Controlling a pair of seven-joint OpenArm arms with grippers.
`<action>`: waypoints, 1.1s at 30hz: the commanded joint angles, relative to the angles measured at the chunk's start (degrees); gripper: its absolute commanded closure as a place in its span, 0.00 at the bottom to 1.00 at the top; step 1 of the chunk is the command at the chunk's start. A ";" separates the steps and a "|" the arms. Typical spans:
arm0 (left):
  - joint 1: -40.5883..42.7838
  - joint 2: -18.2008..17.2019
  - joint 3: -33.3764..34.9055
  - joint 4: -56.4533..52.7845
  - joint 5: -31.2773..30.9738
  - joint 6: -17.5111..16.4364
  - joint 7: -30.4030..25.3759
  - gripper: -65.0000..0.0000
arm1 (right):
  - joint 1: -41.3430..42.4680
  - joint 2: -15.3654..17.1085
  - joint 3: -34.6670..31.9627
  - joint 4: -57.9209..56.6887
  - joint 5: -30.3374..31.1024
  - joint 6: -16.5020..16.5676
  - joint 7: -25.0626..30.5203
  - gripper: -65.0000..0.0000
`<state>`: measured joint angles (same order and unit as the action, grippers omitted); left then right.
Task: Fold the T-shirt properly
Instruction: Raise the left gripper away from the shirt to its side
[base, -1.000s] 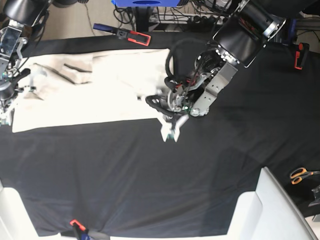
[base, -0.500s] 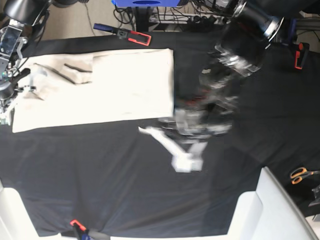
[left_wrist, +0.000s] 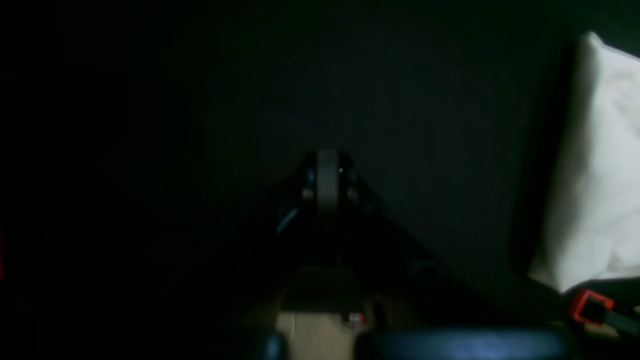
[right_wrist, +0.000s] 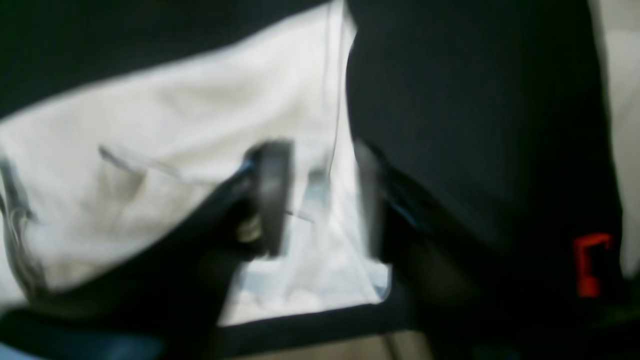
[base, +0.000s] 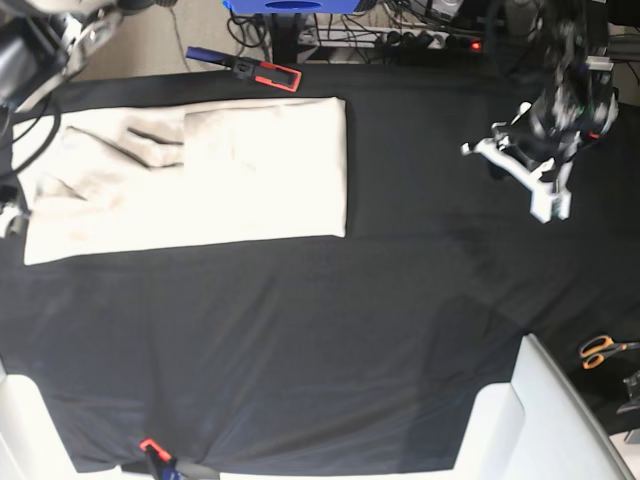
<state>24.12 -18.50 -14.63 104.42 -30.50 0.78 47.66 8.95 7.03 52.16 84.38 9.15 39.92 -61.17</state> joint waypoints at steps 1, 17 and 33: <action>0.89 -0.71 -1.23 0.94 -0.14 -0.82 -1.81 1.00 | 1.47 1.98 1.07 -0.64 1.89 0.08 -0.15 0.42; 2.03 -0.71 -4.66 0.85 -0.05 -7.68 -3.75 1.00 | 3.14 20.45 5.03 -45.83 21.67 0.08 8.99 0.25; 2.12 -0.71 -4.66 0.85 -0.05 -7.76 -3.75 1.00 | 3.40 18.25 -2.80 -52.60 21.75 0.08 10.49 0.26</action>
<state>26.35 -18.44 -18.94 104.42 -30.20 -6.50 44.77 12.01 24.84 49.58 31.55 31.66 40.03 -49.45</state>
